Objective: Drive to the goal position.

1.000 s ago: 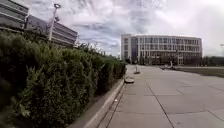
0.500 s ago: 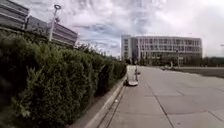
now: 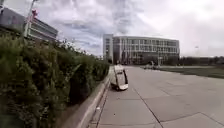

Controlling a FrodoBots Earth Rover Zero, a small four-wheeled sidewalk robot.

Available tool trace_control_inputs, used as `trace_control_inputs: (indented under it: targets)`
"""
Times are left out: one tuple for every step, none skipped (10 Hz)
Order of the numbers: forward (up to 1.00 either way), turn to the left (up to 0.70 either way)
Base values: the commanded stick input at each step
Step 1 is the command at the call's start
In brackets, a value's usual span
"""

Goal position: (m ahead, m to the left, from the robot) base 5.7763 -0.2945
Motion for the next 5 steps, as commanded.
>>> trace_control_inputs:
  targets:
    - [0.7,-0.35]
    - [0.7,-0.35]
    - [0.7,-0.35]
    - [0.7,-0.35]
    - [0.7,-0.35]
